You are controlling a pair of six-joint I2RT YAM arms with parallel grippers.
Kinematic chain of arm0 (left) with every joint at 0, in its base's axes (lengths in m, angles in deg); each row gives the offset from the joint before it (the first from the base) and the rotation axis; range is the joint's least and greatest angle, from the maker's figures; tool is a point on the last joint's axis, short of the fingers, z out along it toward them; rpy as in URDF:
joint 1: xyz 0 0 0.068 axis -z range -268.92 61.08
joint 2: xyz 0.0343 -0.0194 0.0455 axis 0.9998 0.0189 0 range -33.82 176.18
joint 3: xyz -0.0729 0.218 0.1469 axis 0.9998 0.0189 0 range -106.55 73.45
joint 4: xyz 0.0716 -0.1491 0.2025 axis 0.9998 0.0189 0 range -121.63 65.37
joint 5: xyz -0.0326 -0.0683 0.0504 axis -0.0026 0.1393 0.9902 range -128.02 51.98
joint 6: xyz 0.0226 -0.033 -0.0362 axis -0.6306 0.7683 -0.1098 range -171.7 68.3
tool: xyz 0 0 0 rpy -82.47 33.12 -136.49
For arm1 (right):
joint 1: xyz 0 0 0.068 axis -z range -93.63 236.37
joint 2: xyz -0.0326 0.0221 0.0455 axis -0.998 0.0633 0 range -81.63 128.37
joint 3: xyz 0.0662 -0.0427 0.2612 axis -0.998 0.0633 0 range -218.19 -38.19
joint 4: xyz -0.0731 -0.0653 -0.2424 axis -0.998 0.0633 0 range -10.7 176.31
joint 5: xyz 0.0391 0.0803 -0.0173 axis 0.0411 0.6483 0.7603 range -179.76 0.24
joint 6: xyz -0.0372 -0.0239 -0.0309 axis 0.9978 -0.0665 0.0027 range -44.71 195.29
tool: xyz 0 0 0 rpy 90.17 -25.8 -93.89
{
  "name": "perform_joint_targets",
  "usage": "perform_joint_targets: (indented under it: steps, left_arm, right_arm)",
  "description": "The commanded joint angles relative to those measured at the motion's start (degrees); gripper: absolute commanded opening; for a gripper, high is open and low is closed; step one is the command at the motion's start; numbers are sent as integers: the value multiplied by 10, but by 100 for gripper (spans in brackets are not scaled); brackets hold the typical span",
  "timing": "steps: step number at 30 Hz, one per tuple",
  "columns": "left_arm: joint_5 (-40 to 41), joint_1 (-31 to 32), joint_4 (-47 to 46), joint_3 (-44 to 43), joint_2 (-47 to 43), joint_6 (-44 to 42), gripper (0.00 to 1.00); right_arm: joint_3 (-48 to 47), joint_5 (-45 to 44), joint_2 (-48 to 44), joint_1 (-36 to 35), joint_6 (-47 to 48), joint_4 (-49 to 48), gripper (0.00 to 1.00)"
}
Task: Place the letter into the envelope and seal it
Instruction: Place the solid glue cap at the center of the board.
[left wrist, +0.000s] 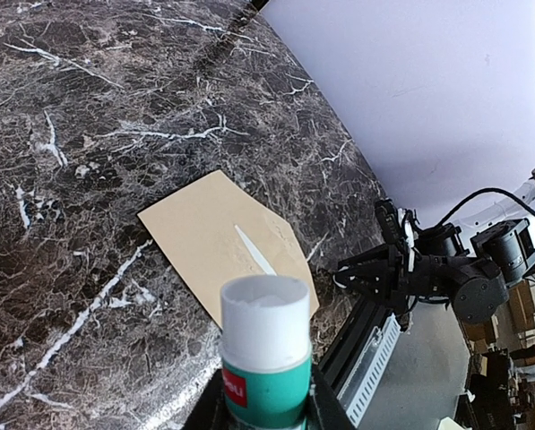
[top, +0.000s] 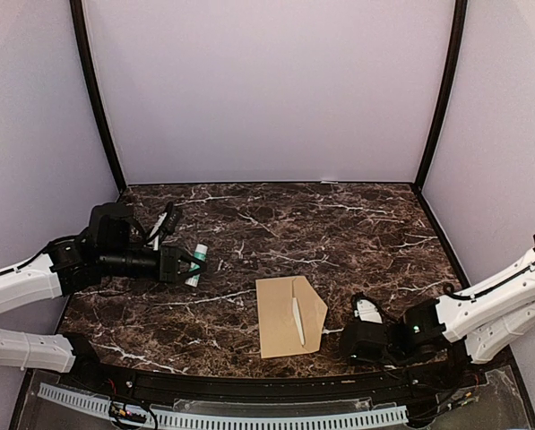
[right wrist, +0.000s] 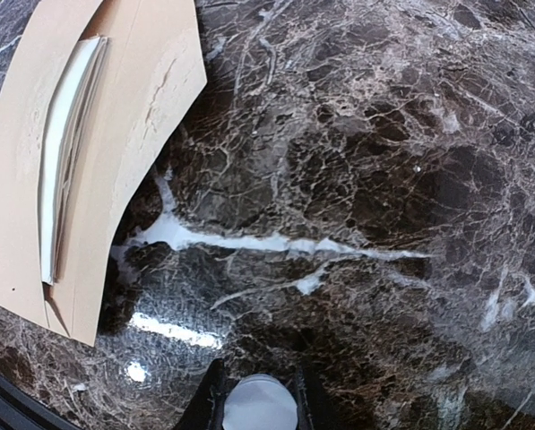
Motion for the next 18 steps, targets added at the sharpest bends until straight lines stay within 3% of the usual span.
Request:
perform_joint_targets:
  steps: [1,18]
  left_arm:
    - [-13,-3,-19,9,-10,4,0]
    - [-25,-3,-29,14,-17,5,0]
  right_arm:
    - [-7,-17,16,-2,-7,-12,17]
    - [-27,-18,17,-1,-5,5,49]
